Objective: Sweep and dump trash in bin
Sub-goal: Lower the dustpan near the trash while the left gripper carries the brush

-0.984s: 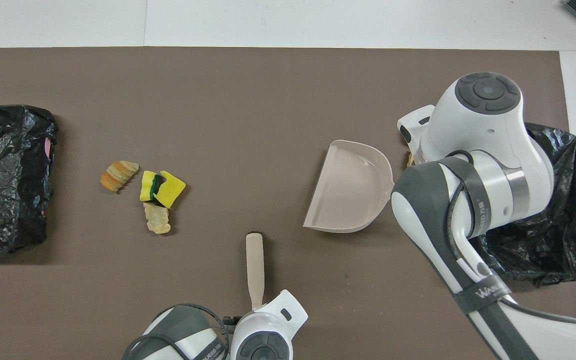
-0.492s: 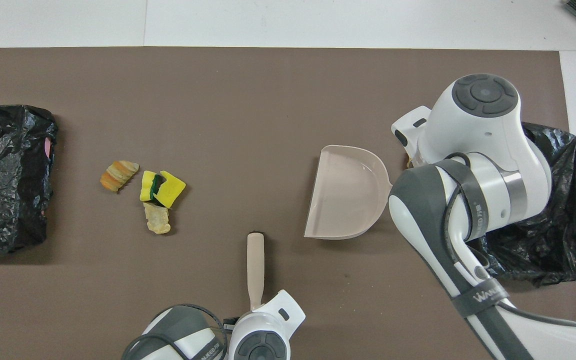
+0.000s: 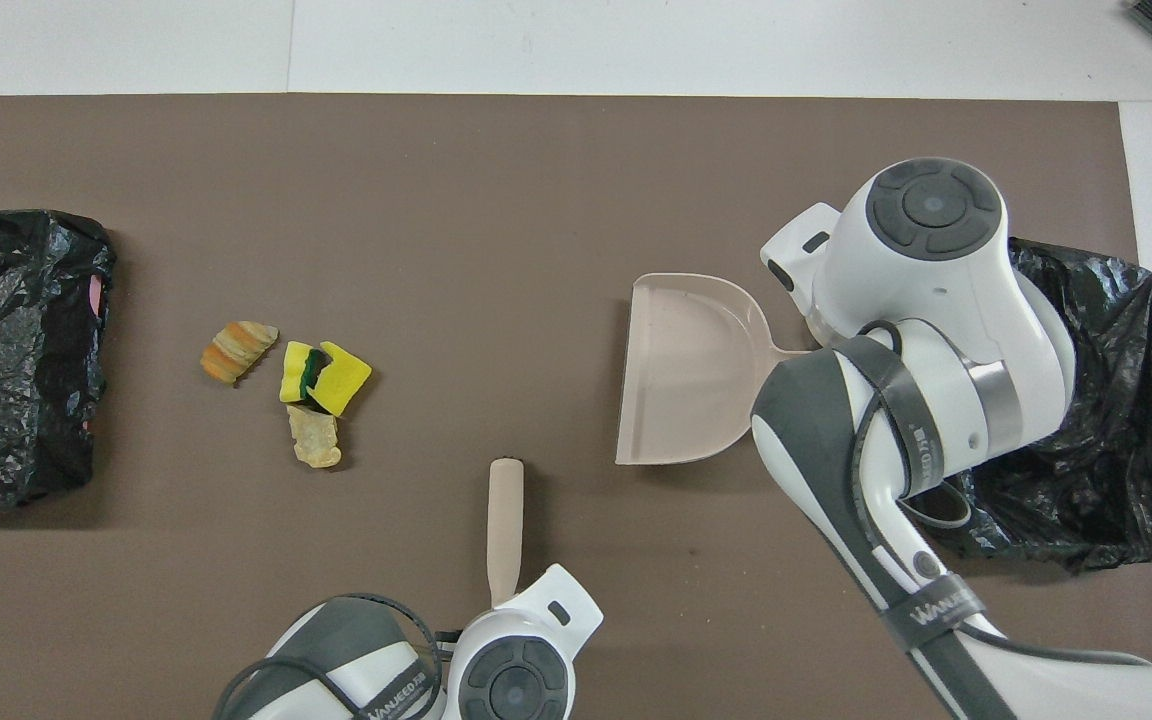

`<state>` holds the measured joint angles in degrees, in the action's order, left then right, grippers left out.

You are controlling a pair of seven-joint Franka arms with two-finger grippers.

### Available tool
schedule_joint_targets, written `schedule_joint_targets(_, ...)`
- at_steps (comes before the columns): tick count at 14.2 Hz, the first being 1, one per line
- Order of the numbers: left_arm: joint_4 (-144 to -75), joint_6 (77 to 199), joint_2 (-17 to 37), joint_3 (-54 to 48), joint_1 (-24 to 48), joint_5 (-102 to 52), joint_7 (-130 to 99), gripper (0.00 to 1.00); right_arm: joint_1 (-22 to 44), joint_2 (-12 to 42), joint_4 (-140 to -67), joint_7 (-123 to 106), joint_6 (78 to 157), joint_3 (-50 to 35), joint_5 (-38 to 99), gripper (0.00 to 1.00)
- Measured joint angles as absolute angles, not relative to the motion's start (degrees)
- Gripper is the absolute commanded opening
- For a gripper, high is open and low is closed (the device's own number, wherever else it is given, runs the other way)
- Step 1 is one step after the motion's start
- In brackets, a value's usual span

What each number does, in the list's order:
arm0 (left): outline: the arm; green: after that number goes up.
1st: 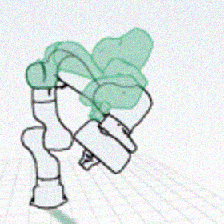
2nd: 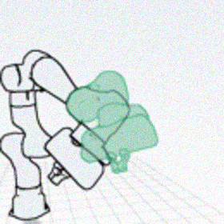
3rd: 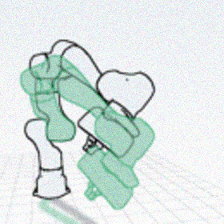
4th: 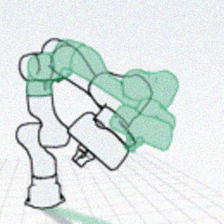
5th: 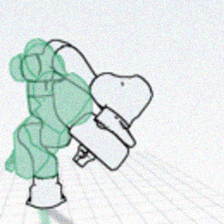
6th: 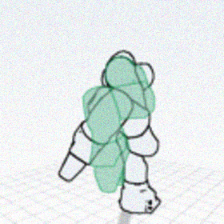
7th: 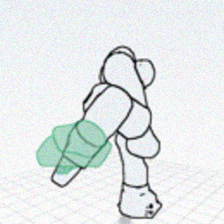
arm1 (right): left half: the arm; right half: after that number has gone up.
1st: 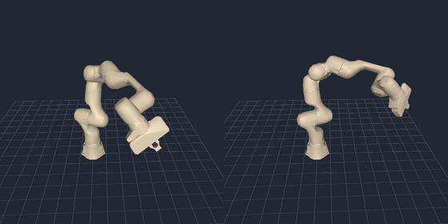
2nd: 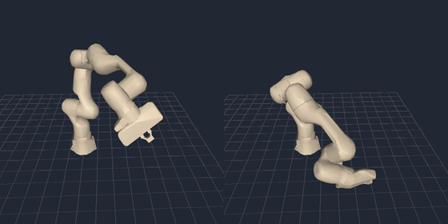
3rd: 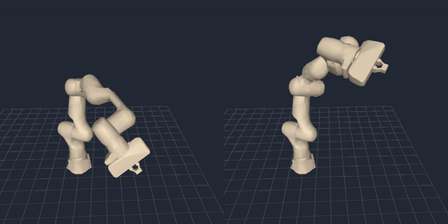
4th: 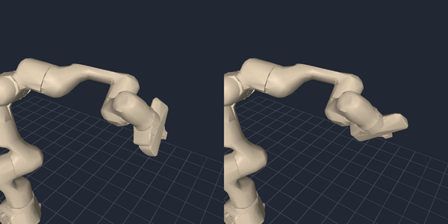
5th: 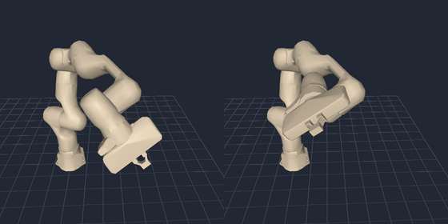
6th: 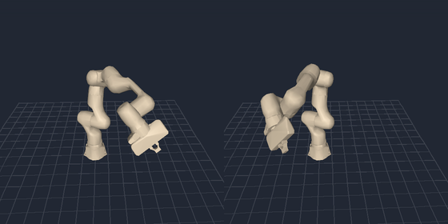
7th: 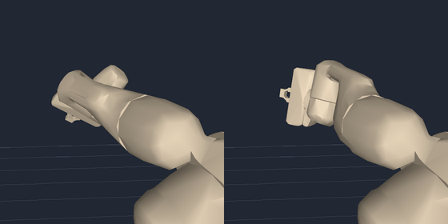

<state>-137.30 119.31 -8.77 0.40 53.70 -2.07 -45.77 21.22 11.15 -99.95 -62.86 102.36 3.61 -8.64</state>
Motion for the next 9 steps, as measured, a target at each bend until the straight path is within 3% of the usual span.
schedule_joint_targets(4,-131.45,109.68,-13.08,1.16,44.92,-2.05,-40.25,0.0,23.2,11.15,-101.08,-62.77,105.5,3.58,-9.05,0.0)
schedule_joint_targets(9,-126.8,100.38,-15.47,1.78,28.32,-1.86,-26.39,0.0,26.5,11.3,-104.47,-57.9,111.32,3.51,-9.04,0.0)
